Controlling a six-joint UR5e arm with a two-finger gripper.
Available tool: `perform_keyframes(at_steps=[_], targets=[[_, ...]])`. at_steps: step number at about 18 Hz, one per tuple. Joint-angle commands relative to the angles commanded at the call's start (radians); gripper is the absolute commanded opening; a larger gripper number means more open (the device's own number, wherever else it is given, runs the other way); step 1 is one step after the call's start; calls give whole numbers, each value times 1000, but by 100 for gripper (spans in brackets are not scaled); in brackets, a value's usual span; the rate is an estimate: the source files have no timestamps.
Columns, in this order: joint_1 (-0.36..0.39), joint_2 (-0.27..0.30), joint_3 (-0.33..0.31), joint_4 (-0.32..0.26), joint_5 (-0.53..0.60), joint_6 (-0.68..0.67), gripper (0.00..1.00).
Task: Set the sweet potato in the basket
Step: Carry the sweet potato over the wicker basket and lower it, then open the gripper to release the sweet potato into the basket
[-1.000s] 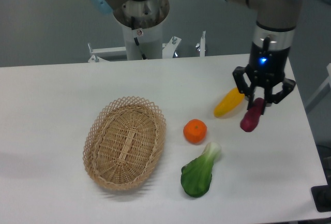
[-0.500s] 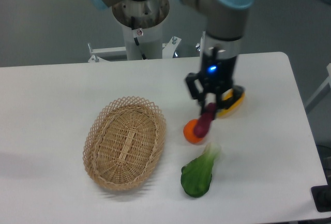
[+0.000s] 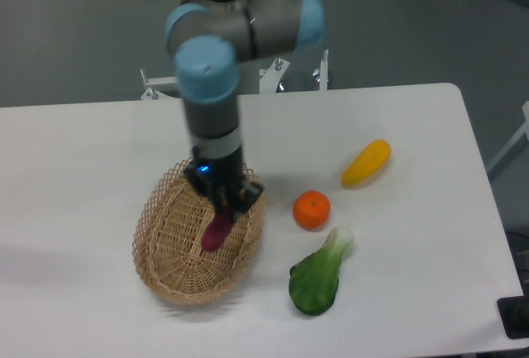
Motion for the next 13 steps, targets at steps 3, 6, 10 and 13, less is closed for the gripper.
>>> perform_keyframes(at_steps=[3, 6, 10, 13], targets=[[-17, -29, -20, 5, 44, 5, 25], [-31, -63, -20, 38, 54, 6, 26], [-32, -61, -11, 40, 55, 9, 49], [-31, -52, -9, 40, 66, 14, 100]])
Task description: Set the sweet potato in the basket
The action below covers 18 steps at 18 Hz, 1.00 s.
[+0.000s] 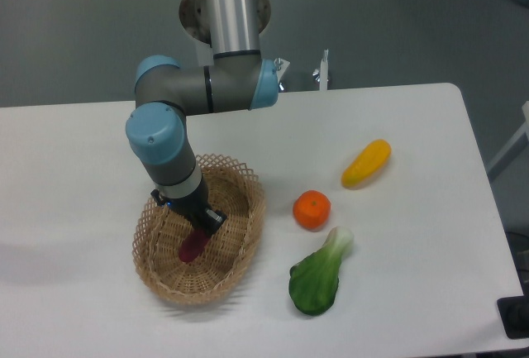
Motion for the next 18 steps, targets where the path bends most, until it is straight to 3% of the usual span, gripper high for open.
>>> perform_keyframes(at_steps=[4, 7, 11, 14, 16, 18], targets=[[5, 11, 38, -2, 2, 3, 100], [34, 20, 119, -9, 3, -6, 100], [130, 40, 222, -21, -8, 18, 100], [231, 61, 265, -28, -8, 142, 100], [302, 69, 296, -93, -8, 240, 100], [372, 71, 337, -199, -8, 358, 100]])
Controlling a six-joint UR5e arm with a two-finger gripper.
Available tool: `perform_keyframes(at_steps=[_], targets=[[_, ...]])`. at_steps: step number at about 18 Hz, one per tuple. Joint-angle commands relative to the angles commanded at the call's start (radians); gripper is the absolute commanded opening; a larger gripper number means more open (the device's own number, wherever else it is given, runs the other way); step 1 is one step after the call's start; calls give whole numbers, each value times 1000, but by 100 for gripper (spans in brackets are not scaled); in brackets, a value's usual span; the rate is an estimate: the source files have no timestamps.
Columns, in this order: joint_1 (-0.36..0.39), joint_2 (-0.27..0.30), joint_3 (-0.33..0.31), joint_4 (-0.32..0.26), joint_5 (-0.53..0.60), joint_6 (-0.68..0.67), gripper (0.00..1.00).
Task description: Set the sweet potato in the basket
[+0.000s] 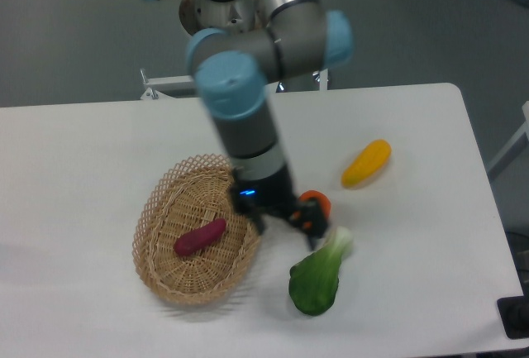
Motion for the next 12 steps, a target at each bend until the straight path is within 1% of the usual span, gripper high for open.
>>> perform_keyframes(at_steps=[1, 2, 6, 8, 9, 12], targets=[[37, 5, 17, -42, 0, 64, 100], [75, 23, 26, -68, -6, 132, 100], [207, 41, 43, -138, -70, 359, 100], [256, 55, 43, -152, -93, 459, 100], [275, 55, 42, -154, -104, 482, 100], [306, 55, 39, -152, -132, 488, 100]])
